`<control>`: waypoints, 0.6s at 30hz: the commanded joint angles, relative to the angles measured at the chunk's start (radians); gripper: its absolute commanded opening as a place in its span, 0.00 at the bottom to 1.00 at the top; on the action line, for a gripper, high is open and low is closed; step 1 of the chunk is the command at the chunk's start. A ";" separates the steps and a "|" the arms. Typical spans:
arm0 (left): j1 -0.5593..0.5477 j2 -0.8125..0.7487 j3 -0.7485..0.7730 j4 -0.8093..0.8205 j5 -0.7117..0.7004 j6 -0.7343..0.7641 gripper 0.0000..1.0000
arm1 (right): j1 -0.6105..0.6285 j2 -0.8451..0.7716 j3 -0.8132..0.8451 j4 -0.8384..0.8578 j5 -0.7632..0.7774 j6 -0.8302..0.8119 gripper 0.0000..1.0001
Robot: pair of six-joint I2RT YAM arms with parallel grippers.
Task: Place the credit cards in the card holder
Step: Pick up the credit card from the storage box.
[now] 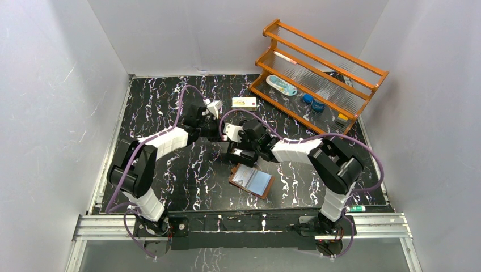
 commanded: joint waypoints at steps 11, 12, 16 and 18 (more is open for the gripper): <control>0.005 0.063 0.018 -0.158 -0.019 0.069 0.00 | -0.032 -0.090 0.031 0.063 0.006 -0.002 0.55; 0.005 0.063 0.019 -0.160 -0.020 0.071 0.00 | -0.034 -0.095 0.029 0.061 0.005 0.000 0.56; 0.005 0.064 0.022 -0.166 -0.021 0.071 0.00 | -0.046 -0.112 0.029 0.049 -0.018 0.001 0.55; 0.005 0.067 0.023 -0.168 -0.021 0.068 0.00 | -0.049 -0.113 0.035 0.039 -0.025 -0.004 0.50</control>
